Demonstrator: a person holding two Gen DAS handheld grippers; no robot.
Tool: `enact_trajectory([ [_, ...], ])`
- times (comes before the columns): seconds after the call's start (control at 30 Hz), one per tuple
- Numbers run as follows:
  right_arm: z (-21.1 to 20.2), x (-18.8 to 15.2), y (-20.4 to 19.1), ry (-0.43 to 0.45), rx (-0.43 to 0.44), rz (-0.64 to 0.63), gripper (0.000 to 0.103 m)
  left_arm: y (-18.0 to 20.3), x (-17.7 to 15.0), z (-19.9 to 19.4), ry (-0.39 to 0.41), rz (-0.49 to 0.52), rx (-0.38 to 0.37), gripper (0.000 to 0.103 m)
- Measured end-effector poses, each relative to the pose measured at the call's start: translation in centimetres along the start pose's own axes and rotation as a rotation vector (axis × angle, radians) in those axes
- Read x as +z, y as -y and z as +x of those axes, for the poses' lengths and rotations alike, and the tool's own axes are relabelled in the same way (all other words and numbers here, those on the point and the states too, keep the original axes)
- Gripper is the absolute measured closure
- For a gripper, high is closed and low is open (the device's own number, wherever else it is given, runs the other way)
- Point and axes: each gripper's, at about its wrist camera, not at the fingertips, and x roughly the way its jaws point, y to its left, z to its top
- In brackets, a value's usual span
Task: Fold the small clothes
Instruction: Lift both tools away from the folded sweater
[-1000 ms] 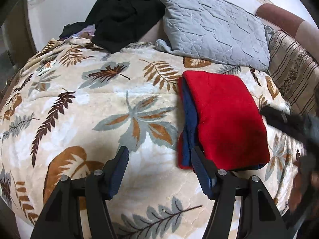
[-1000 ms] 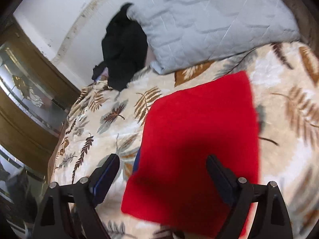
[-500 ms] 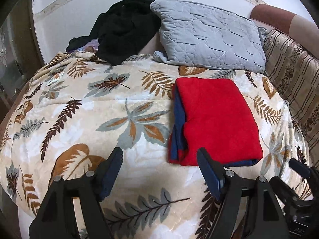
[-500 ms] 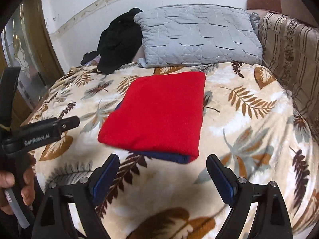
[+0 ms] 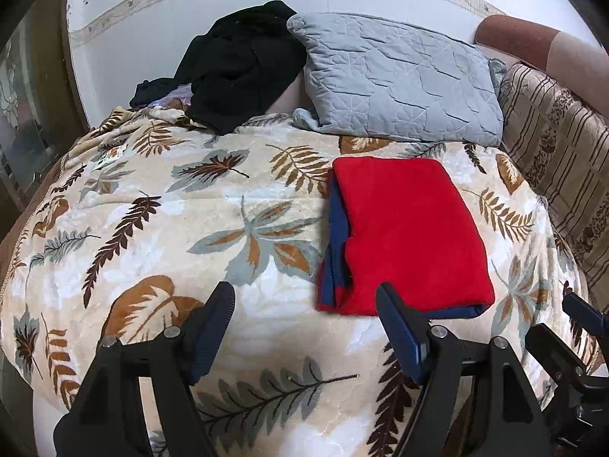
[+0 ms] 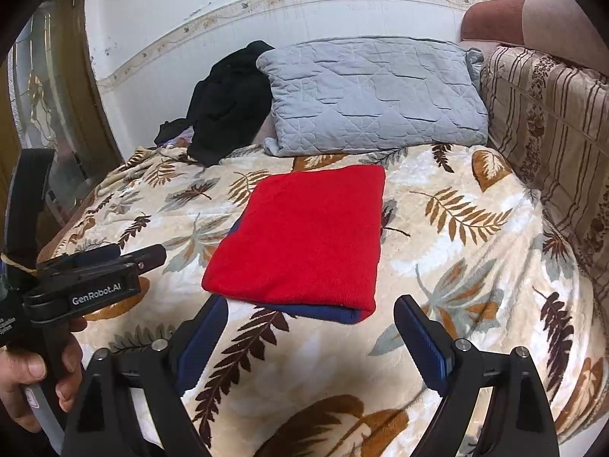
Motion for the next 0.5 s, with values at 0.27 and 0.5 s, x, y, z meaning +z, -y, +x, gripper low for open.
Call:
enact_trajectory([
  [0.27,1.5,0.1,2.2,-0.061,0.079,0.112,0.012,-1.3,-0.7,2.0,-0.049,-0.035,-0.023,0.026],
  [0.5,7.5,1.2,11.5,-0.160,0.310,0.507,0.012,-1.5,1.0,6.4,-0.117,-0.084,-0.107,0.026],
])
